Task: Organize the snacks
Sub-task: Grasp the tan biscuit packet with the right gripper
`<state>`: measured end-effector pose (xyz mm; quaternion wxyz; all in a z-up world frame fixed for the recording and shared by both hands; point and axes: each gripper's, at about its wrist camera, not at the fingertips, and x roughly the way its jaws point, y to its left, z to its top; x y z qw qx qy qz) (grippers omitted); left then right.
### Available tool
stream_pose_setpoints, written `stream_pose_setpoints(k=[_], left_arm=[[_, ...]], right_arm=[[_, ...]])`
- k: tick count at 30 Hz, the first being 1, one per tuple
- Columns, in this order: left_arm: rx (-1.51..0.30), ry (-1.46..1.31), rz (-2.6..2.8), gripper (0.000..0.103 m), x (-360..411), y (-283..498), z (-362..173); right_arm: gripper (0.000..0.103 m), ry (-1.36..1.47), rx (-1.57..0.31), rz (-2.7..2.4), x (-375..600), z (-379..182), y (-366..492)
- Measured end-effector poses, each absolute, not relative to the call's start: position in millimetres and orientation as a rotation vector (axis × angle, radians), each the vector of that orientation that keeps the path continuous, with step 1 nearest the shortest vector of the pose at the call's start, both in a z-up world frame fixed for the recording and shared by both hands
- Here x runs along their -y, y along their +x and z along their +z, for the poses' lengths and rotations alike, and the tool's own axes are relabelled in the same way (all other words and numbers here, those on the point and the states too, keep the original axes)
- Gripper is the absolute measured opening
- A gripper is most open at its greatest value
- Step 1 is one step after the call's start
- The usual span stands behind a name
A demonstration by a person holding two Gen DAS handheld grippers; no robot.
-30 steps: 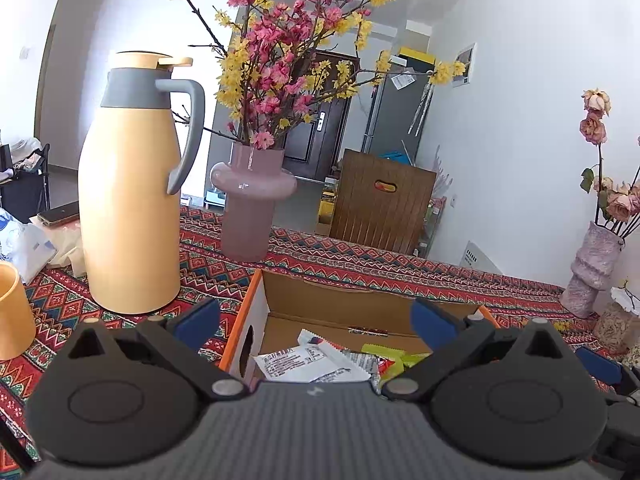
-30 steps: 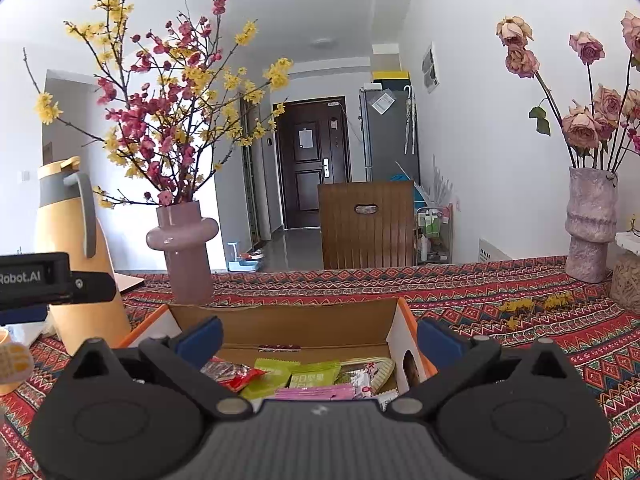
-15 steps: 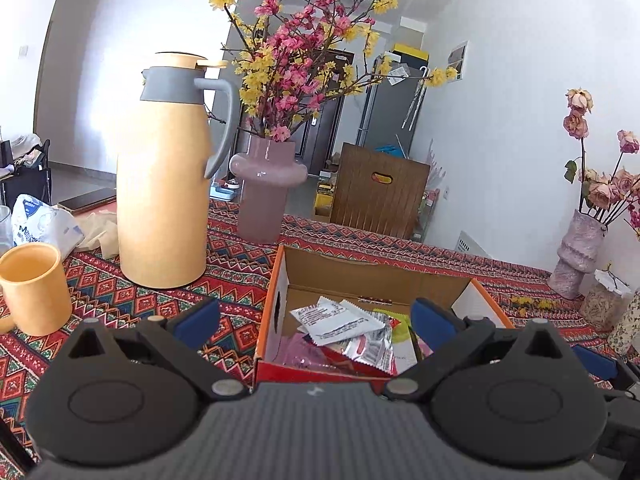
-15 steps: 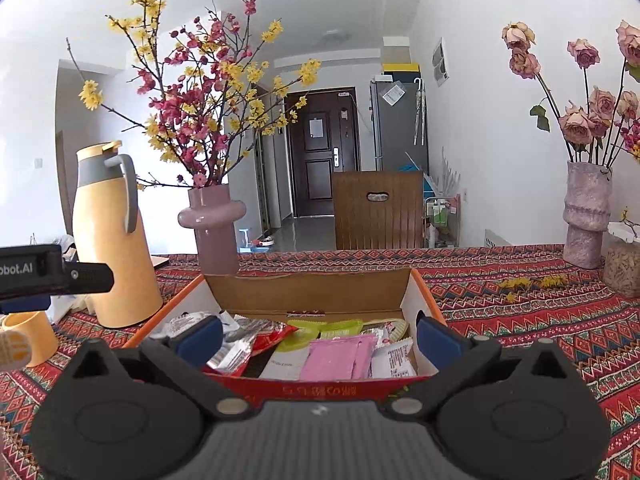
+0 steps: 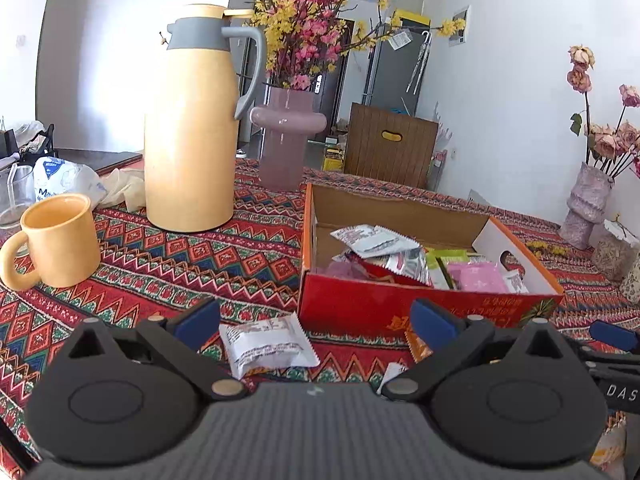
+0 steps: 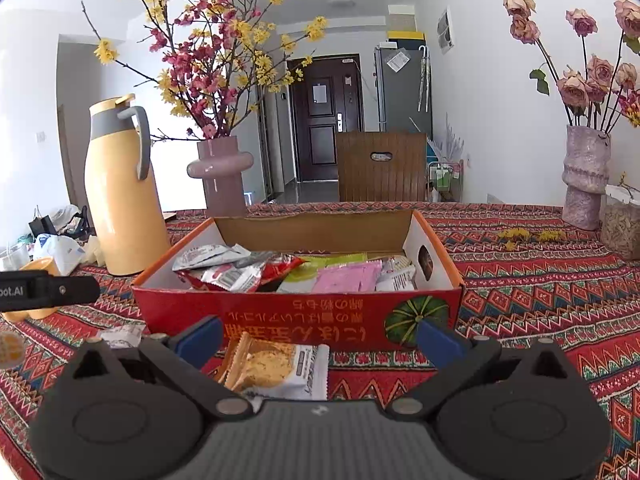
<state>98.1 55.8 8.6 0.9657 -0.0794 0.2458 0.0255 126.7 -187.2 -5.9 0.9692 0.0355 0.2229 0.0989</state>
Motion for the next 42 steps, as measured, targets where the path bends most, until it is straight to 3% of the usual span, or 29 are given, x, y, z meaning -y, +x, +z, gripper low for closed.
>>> stream_pose_setpoints(k=[10,36,42], left_arm=[[-0.575,-0.140,0.052,0.103,-66,90,-19],[-0.574,-0.151,0.057,0.103,-71,85,-15],[-0.580,-0.156,0.061,0.103,-72,86,-17]], right_arm=[[0.103,0.073,-0.554,0.210,186,-33,125],[0.103,0.042,-0.725,0.224,141,-38,203],[0.085,0.070,-0.740,0.246,144,-40,205]])
